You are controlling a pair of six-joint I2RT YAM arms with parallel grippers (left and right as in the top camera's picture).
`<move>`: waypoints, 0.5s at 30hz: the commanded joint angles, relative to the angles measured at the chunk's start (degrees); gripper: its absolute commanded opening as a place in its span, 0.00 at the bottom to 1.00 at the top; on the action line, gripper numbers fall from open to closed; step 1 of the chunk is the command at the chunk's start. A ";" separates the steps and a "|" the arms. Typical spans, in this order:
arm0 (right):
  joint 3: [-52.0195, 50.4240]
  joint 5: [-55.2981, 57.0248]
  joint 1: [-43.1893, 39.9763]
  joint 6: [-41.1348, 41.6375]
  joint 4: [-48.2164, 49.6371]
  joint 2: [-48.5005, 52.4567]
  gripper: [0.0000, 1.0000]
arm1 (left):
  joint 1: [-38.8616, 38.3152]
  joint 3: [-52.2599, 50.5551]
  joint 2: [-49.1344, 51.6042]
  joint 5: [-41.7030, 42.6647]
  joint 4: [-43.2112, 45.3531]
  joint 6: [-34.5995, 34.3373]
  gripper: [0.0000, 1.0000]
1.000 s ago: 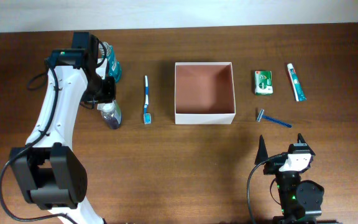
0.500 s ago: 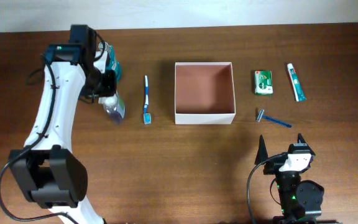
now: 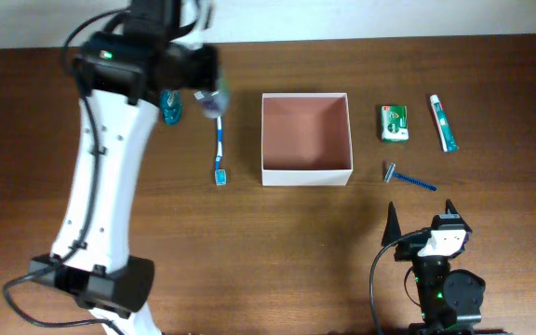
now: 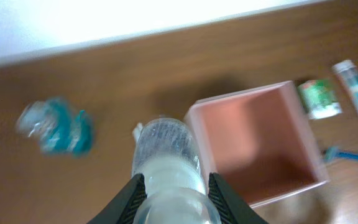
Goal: Pack container
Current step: 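Lift the soap bottle and carry it into the pink box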
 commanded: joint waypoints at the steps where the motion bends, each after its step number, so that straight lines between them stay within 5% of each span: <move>1: -0.26 -0.11 -0.35 0.02 -0.39 -0.59 0.99 | -4.87 1.75 0.07 0.24 4.55 -0.96 0.20; 15: -0.26 -0.11 -0.35 0.02 -0.39 -0.59 0.99 | -14.58 1.70 10.40 -4.66 12.63 -2.08 0.20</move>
